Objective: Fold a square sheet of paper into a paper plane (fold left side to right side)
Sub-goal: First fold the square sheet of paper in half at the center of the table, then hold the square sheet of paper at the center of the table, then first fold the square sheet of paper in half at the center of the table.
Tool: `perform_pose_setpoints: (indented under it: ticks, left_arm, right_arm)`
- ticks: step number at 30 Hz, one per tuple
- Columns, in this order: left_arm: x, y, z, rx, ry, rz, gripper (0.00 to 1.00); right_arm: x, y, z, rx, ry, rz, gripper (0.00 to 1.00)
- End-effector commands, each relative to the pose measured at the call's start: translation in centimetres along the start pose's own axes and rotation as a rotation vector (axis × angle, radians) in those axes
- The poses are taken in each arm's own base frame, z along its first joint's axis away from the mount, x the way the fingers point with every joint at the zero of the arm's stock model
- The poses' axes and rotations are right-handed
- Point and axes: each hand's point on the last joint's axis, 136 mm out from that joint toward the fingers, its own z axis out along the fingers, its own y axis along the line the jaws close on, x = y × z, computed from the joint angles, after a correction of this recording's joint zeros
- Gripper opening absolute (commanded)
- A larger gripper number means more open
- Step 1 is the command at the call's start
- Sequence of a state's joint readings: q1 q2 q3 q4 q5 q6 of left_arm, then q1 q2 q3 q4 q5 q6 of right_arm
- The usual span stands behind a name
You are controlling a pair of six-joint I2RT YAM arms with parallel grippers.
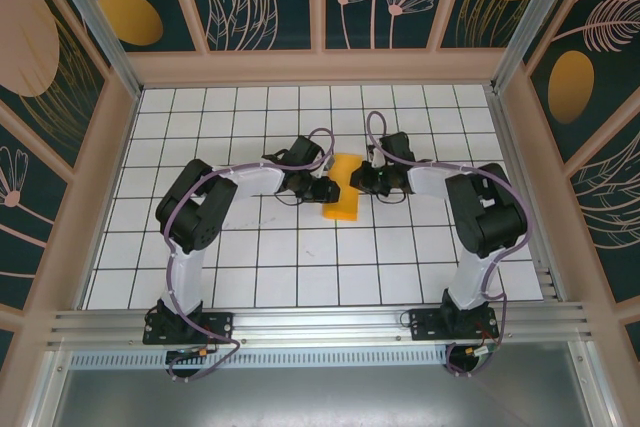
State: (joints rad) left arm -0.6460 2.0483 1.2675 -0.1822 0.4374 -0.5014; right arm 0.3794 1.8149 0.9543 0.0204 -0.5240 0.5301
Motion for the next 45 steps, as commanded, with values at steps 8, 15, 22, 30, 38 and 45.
perform_pose_setpoints:
  ticks: [8, 15, 22, 30, 38, 45]
  left_arm:
    - [2.9, 2.7, 1.5, -0.073, 0.081, -0.036, 0.34]
    - [2.9, 2.8, 1.4, -0.078, 0.081, -0.03, 0.34]
    - [3.4, 2.1, 1.0, -0.041, 0.09, 0.0, 0.37]
    - [5.7, 0.4, 0.1, 0.038, 0.12, 0.064, 0.37]
    - [9.5, -0.2, -0.3, 0.065, 0.173, 0.085, 0.34]
    - [12.3, -1.0, -1.0, 0.084, 0.208, 0.097, 0.34]
  right_arm:
    - [-1.5, 4.1, 2.4, -0.149, 0.038, -0.033, 0.08]
    - [-1.7, 2.3, 4.2, -0.069, 0.061, -0.029, 0.07]
    - [0.2, -2.1, 5.6, 0.085, 0.118, 0.019, 0.07]
    - [1.1, -3.4, 5.8, 0.12, 0.134, 0.045, 0.07]
    - [0.8, -3.3, 5.7, 0.121, 0.129, 0.049, 0.07]
    - [1.1, -3.2, 5.9, 0.12, 0.135, 0.052, 0.07]
